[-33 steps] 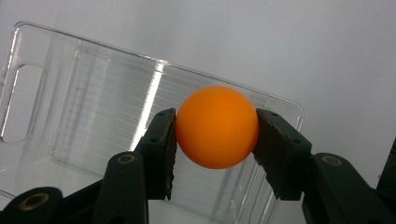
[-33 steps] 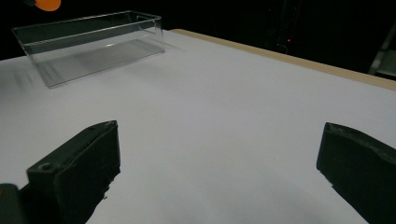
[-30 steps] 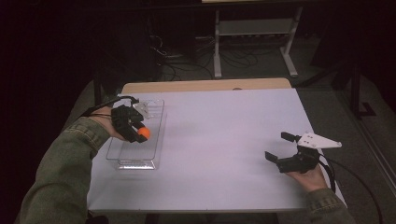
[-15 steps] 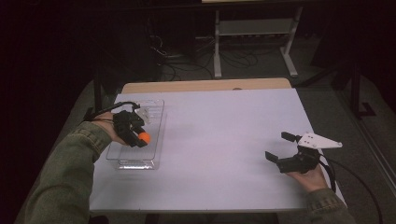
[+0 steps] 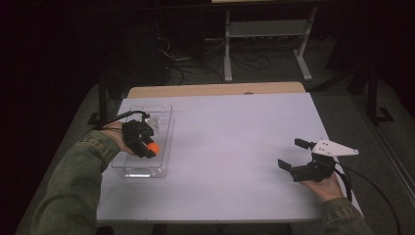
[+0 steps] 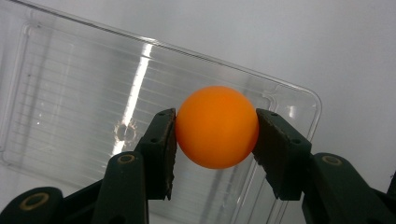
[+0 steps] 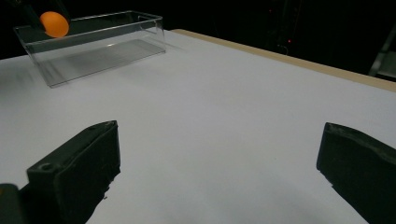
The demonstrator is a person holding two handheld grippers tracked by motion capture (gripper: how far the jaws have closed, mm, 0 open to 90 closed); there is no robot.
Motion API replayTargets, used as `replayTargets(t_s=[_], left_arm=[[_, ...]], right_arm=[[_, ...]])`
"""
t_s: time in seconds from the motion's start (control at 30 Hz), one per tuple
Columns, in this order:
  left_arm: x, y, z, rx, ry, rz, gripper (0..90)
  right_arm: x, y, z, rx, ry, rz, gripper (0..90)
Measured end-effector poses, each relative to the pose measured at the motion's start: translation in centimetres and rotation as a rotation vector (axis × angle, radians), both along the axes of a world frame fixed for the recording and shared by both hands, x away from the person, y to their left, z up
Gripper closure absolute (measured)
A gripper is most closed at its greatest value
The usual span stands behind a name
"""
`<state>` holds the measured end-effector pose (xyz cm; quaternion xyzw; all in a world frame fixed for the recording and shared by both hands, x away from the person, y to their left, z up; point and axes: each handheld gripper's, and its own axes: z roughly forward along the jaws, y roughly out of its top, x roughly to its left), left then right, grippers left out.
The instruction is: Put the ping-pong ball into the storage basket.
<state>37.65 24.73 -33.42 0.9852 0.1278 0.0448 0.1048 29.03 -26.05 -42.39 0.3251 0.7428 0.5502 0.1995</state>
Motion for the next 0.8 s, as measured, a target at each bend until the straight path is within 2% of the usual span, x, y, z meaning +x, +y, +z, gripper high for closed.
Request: replayTargets(t_s=[0.67,0.8], left_arm=[[-0.3,-0.2,-1.4,-0.010,0.022,-0.013,50.0],[-0.2,-0.3,-1.7,-0.001,0.026,-0.017,50.1]], right_arm=[[0.0,0.1,-0.1,-0.005,0.006,0.004,0.0],[0.0,0.1,-0.1,-0.007,0.005,0.005,0.0]])
